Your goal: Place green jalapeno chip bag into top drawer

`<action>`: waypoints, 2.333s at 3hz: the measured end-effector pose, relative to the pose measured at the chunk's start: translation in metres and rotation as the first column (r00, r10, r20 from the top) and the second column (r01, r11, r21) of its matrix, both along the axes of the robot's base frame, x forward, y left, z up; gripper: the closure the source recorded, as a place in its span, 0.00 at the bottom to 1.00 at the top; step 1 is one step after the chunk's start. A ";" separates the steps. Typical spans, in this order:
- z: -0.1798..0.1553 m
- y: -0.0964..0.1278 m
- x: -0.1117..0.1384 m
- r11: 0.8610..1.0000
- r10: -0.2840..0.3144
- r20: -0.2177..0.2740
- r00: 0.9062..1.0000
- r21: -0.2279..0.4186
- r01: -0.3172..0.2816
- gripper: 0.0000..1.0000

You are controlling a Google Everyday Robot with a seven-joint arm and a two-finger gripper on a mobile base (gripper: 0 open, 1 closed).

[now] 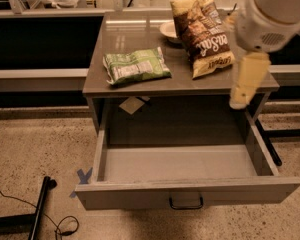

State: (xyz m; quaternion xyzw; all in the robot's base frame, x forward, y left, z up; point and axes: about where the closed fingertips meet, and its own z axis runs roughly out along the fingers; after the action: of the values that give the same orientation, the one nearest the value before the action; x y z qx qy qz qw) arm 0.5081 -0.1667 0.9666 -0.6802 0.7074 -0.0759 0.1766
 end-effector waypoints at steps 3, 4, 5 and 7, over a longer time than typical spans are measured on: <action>-0.068 0.115 0.162 0.956 0.292 0.039 0.956 -0.026 -0.291 0.04; -0.092 0.140 0.181 0.945 0.326 0.006 0.945 0.004 -0.326 0.27; -0.114 0.163 0.190 0.934 0.357 -0.028 0.934 0.043 -0.356 0.33; -0.129 0.173 0.182 0.920 0.387 -0.044 0.921 0.084 -0.383 0.52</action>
Offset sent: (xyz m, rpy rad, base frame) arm 0.1883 0.1142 -0.0613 -0.0496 -0.0783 0.3331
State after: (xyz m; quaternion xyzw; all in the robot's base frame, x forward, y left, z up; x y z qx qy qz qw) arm 0.6905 0.0067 0.8376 -0.8009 0.5672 0.0069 0.1919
